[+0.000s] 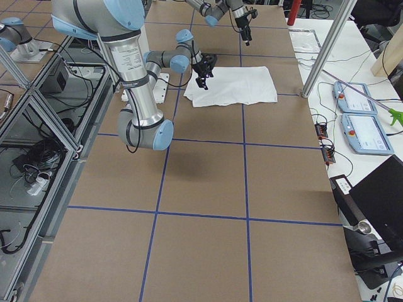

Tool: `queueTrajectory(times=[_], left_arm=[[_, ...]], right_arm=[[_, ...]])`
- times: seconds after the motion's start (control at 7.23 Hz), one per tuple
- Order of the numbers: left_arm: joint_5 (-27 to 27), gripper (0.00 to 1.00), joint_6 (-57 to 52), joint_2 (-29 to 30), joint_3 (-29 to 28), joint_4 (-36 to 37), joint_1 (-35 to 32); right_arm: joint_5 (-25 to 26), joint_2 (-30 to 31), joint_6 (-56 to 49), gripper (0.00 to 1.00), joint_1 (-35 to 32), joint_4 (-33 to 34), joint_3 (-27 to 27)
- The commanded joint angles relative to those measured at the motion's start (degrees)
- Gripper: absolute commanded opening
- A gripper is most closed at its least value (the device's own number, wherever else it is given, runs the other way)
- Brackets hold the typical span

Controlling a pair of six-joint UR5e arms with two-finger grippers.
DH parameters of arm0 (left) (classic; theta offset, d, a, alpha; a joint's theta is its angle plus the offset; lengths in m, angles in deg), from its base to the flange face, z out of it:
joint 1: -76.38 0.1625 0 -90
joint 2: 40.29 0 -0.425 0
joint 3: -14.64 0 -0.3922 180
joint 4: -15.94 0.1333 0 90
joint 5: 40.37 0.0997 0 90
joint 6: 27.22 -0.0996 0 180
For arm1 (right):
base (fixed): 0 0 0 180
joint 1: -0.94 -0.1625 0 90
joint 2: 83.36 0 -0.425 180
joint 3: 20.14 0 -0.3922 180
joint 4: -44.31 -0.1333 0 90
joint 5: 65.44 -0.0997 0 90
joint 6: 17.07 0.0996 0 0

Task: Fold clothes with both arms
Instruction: 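Bring both grippers back beside the folded shirt's sides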

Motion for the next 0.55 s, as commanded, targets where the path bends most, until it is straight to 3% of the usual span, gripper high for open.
queueTrajectory(times=[0.0,0.28,0.41], left_arm=[[3.7,1.00,15.8,-8.1,18.5,9.2,11.9],[18.3,1.00,31.1,-9.4,18.9,9.1,26.9],[19.5,1.00,35.4,-9.4,17.5,9.2,30.0]], right_arm=[[-1.0,8.8,-1.5,1.00,-0.9,-15.1,-0.4],[-0.9,10.4,-1.6,1.00,-0.9,-17.2,-0.6],[-0.9,10.3,-1.6,1.00,-0.9,-17.2,-0.6]])
